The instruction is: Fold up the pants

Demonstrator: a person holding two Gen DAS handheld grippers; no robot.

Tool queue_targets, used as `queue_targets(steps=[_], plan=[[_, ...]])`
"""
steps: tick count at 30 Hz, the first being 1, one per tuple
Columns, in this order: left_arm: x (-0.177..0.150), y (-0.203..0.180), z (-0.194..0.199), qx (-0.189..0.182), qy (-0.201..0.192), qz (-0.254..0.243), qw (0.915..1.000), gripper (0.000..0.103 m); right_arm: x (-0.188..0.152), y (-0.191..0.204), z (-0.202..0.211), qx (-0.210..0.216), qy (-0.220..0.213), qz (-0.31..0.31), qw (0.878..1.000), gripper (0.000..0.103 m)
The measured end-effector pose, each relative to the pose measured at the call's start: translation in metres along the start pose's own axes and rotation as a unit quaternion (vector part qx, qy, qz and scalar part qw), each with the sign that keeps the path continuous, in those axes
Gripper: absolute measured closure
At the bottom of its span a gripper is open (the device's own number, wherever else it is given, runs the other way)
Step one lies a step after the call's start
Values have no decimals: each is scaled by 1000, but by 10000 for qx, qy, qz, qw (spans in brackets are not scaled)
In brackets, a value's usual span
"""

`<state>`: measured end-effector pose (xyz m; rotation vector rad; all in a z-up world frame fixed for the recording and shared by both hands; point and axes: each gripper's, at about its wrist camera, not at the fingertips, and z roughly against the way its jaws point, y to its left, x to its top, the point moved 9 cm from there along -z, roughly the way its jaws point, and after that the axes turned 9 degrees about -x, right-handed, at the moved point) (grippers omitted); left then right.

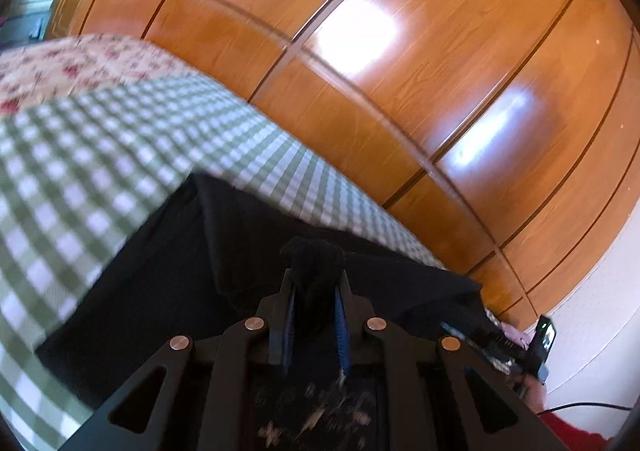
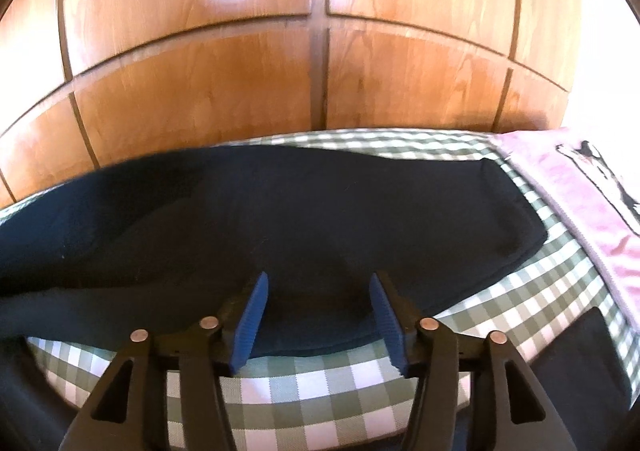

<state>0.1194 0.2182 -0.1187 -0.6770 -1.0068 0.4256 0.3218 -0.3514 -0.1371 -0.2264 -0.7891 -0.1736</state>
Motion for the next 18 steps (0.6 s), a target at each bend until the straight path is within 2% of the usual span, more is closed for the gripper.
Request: queue_targets(steps=[2,5,10,14,16,18], plan=[[-13,9,0,51,90,85,9999,87,2,0,6,26,41,-8,10000,45],[-22,15,-1,60,126,170,9998,87,2,4,29,399,-21,-261,9989,45],[-20,17,-1,-9,23,375,9993,87,3,50,62,1726,366,-572,9826,45],[-22,18,0,-22,62,349,9994,87,19,86,68,2500,733,-909,9612,33],[-22,17,0,-25,78,318,9995,87,26,99,60,2634,1000,-1157,9525,33],[-22,17,0,-44,86,346,9994,87,30,107,43,2543,1319,-1379,9481,33]])
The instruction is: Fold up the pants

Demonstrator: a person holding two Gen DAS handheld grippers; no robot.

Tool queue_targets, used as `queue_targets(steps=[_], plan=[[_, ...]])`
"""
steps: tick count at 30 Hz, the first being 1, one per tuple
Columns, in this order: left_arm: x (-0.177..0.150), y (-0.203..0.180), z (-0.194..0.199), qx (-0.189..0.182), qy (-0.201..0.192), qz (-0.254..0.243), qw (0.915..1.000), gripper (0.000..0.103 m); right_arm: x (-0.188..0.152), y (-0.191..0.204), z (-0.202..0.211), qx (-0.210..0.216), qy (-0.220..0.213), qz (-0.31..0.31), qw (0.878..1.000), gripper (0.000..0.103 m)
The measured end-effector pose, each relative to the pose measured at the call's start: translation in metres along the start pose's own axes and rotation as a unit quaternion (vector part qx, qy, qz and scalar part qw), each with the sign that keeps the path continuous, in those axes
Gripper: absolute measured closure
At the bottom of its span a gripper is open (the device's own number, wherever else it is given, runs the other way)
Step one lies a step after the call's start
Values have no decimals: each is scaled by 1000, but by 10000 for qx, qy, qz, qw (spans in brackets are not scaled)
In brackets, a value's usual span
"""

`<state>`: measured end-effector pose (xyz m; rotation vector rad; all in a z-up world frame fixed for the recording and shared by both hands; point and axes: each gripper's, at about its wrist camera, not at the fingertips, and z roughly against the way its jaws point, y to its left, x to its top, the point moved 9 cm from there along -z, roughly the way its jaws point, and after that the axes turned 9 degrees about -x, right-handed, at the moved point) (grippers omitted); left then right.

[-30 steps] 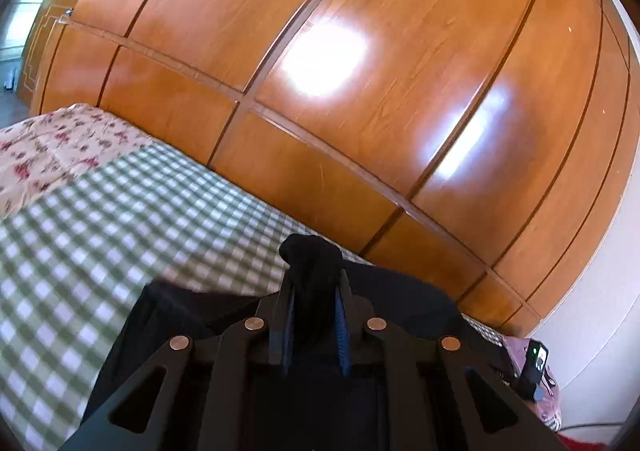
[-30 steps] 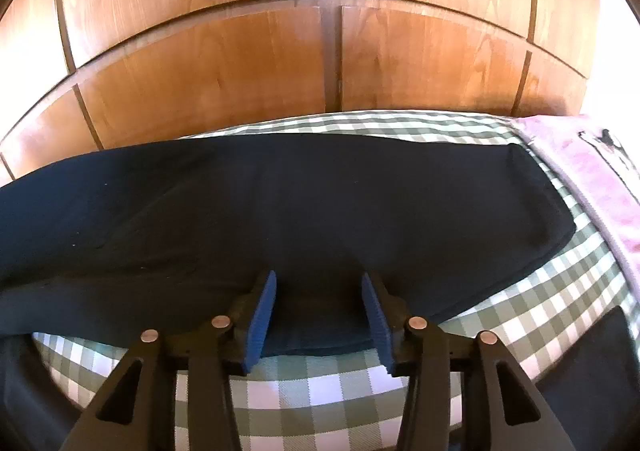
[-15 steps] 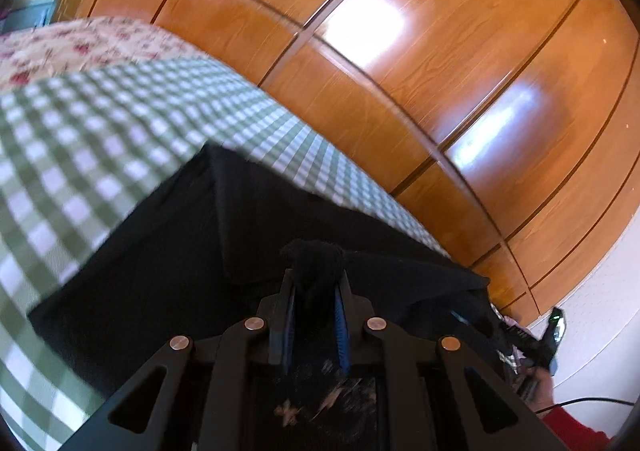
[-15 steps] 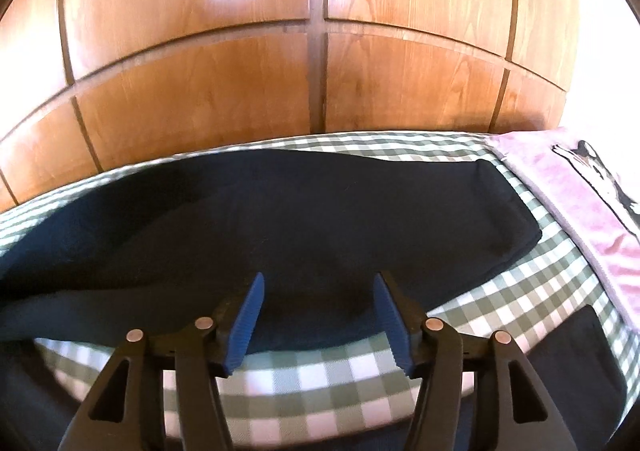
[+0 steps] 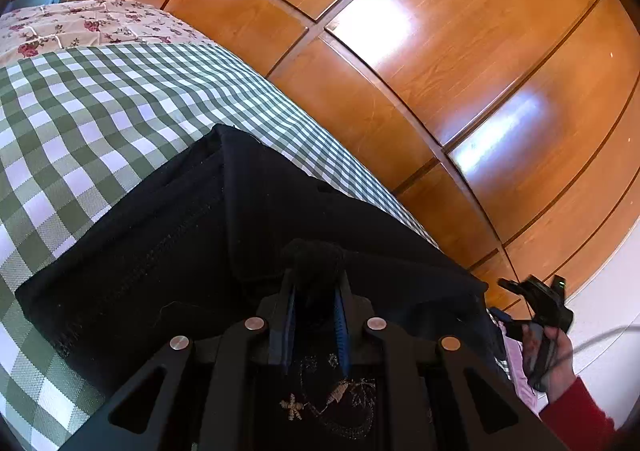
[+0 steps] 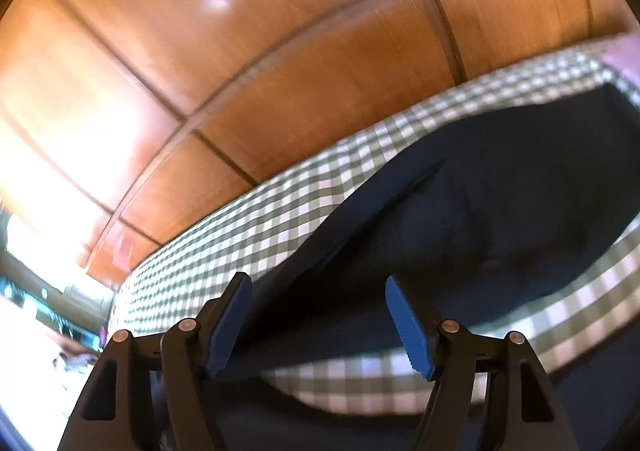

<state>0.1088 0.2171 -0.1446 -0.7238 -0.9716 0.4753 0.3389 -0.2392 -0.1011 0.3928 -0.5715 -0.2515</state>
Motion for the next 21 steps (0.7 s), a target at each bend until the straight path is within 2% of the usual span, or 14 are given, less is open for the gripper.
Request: queue_targets(steps=[4,8,10,12,14,17,21], plan=[[0,0,-2,-17,22,14,10000,87,10,-6,-22,-52,264,-734,9969,34],[-1,0,-4,-6,27,8,10000,87,17,-6,-32,-108,261,-918,9954,37],[-2,1,-5,-12,33,20,10000,87,17,-3,-42,-244,368,-865,9953,43],[-2,0,-5,-20,43,24,10000,87,15,-1,-52,-293,502,-791,9952,67],[-1,0,-5,-30,63,45,10000,87,10,-1,-60,-255,653,-709,9950,79],[4,1,-2,-85,37,193,9998,87,6,-1,-59,-53,652,-782,9948,88],[24,-5,10,-216,-221,234,9992,87,7,4,-26,304,349,-687,9966,91]])
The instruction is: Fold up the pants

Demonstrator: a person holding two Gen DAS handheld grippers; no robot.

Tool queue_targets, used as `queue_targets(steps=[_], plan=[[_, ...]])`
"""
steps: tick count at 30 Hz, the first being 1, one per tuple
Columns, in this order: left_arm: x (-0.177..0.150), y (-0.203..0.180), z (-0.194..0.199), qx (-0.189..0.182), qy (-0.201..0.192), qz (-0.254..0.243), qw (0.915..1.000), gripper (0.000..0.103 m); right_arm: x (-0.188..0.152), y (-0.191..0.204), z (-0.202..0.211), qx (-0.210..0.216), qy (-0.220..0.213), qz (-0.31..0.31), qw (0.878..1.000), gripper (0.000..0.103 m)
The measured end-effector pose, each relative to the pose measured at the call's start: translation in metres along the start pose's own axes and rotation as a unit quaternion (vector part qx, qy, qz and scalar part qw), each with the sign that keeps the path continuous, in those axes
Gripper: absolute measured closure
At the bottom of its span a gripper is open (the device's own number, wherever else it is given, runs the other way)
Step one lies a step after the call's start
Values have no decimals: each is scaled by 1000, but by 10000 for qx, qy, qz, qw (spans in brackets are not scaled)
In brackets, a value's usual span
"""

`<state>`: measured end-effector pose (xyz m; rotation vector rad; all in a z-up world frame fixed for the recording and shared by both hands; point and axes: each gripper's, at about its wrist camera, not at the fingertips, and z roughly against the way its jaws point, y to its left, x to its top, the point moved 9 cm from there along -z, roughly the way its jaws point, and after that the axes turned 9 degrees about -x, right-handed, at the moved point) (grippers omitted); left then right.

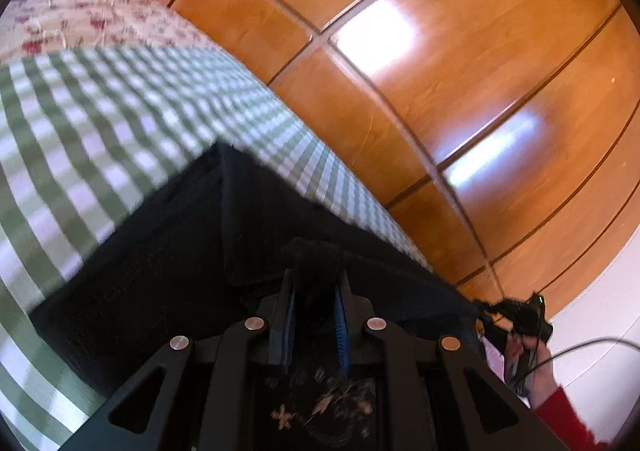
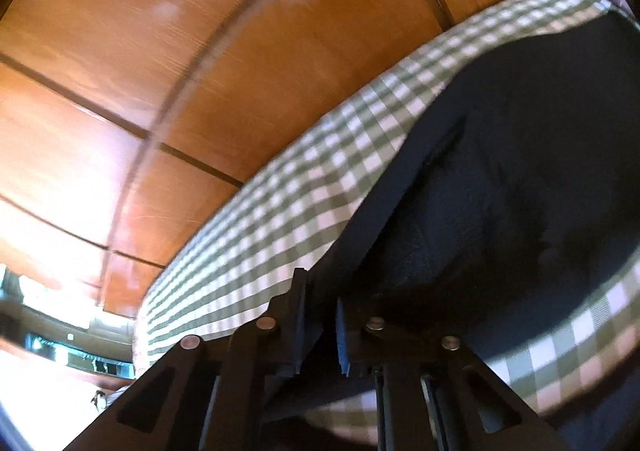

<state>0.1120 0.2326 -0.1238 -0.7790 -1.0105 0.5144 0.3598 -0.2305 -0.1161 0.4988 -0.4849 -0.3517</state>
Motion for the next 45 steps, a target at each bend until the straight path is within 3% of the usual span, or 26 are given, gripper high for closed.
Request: queue_targets(steps=[9,13,19,23,30,39,41,45], plan=[[49,-27,37,-278,-637,-675,9953,87,-31,11,87,804,-411,251,9956,91],[53,-15,40,-232,-671,-613,9956,87,-62,10,111,942,-592,478,9926,91],[43,15,39,-135,-610,-250,9977,87,-113,-3,135,949,-941,628,9890,91],[36,27,41,-25,-572,-216,9981,87,-149,-16,133,714,-1090,736,9887,91],[29,38,41,52,-553,-117,9984,85,-192,-57,97,340,-675,685,9948,91],[20,47,54,-20,-527,927,9943,56,-200,-68,89,230,-681,642,9953,91],[16,46,61,-104,-497,1151,9921,37,-200,-69,89,241,-657,637,9955,91],[6,44,64,-484,-339,1811,9817,34,-199,-67,86,256,-648,605,9957,91]])
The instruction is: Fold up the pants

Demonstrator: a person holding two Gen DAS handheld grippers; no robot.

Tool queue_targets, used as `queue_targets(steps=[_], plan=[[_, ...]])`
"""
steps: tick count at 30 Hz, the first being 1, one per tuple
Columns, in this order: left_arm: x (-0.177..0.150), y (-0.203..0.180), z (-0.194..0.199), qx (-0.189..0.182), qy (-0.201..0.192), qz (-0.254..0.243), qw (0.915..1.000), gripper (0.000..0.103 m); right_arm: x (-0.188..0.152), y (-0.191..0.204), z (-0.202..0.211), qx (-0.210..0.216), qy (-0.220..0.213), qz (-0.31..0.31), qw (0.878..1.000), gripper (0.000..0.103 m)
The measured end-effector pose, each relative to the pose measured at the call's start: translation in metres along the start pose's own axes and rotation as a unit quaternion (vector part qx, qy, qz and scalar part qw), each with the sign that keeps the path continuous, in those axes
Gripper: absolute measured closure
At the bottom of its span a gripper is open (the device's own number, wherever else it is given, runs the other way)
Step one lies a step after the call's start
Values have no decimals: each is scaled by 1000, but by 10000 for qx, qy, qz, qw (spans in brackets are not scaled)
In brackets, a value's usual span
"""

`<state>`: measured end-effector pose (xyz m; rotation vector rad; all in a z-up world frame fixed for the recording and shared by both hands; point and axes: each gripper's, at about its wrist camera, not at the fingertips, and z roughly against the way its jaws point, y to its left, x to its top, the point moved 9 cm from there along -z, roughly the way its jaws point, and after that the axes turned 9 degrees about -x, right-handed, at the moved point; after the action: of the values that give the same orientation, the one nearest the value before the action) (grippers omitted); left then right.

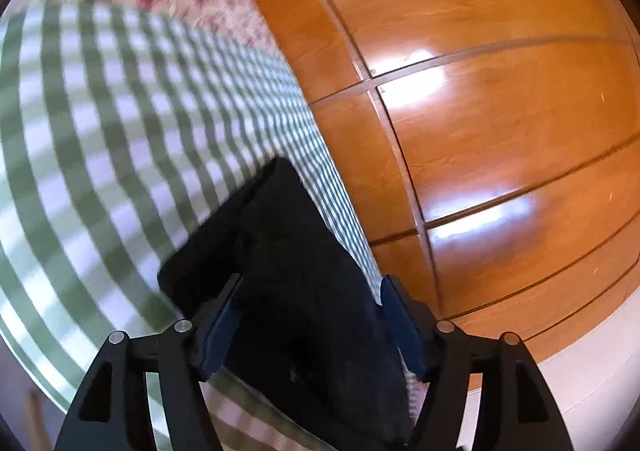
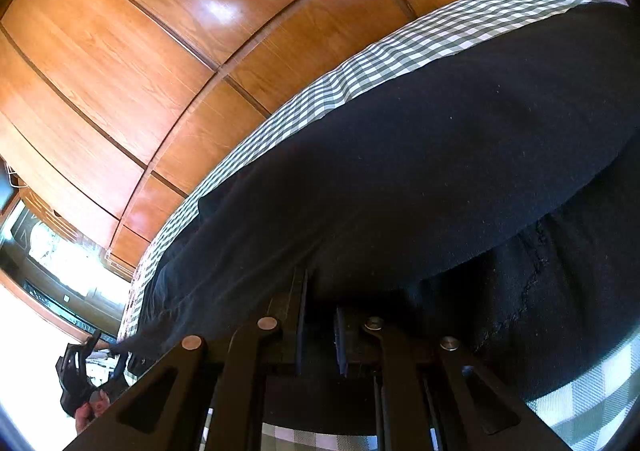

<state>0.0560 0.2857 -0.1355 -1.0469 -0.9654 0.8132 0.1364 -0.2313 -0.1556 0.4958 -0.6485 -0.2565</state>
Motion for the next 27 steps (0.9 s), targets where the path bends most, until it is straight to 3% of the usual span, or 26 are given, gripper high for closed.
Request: queue_targets(steps=[3,8,9,11,13,17,21,24,27], plan=[[-10,-1,-9,-106,219,210,9995,33,-1,0,-1,15,9,-9,10000,91],[-23,-2,-32,172,503,-80,9986,38,1,-1,-3,60,89,-53,9999,91],[-23,-1,-35,255,505,-161,9983,43,2,-1,-4,61,117,-73,9999,91],[-21,-1,-38,480,464,-454,9967,83,4,-3,-4,76,148,-158,9997,91],[-18,-3,-43,699,554,-770,9930,94,9,-6,-6,90,180,-326,9993,91],[-8,-25,-38,525,502,-1096,9913,96,19,-3,-10,46,275,-344,9990,91],[4,-56,-22,283,307,-1464,9883,96,37,18,16,257,-22,-187,9995,92],[9,-46,-13,515,264,-1461,9876,96,39,33,37,394,-220,29,9990,92],[5,-9,-9,868,383,-944,9910,96,18,34,34,468,45,31,9989,92]])
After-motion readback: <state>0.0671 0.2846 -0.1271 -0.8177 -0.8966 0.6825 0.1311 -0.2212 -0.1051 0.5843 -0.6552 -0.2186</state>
